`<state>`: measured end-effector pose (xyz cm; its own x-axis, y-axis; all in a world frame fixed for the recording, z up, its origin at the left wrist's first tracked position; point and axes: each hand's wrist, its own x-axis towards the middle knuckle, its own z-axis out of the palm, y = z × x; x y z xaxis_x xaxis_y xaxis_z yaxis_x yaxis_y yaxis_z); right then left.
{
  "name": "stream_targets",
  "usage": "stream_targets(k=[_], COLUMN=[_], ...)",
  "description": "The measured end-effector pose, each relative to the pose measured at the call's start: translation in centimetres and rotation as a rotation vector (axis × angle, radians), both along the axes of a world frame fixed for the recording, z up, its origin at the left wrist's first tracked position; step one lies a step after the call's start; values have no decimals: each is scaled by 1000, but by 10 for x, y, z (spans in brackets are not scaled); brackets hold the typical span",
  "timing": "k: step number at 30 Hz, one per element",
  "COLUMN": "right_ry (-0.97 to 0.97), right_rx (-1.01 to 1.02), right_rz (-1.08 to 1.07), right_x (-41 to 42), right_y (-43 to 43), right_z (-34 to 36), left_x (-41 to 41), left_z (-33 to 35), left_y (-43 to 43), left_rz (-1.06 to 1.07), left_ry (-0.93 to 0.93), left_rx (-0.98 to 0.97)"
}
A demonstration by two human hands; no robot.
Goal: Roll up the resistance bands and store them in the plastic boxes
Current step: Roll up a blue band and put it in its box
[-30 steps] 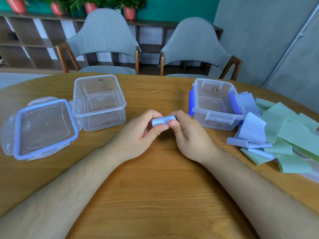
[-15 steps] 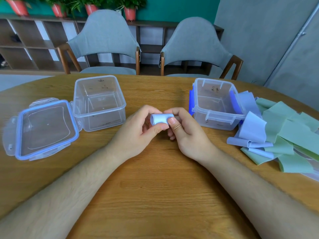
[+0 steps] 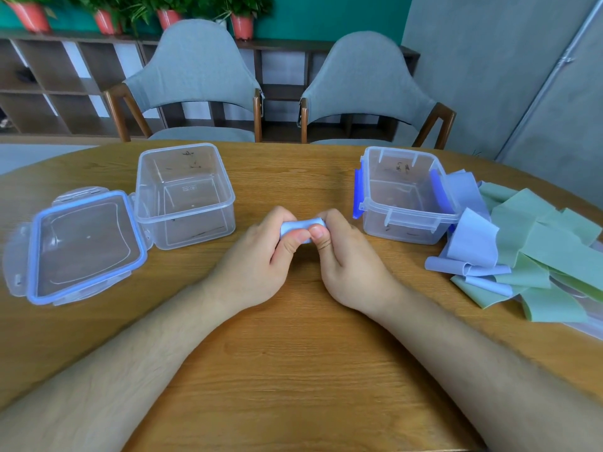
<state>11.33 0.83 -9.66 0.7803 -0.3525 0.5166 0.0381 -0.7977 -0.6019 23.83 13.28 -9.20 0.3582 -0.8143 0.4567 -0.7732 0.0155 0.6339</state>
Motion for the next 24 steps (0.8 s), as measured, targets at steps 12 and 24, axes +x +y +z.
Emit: stream_targets(k=[12, 24], right_ry=[-6, -103], right_rx=[90, 593], right_rz=[26, 134], right_x=[-2, 0], right_y=[1, 23], right_z=[2, 25], left_x=[1, 3], left_z=[0, 6], left_y=[2, 21], left_rz=[-16, 78], left_ry=[-29, -16], left_rx=[-23, -138])
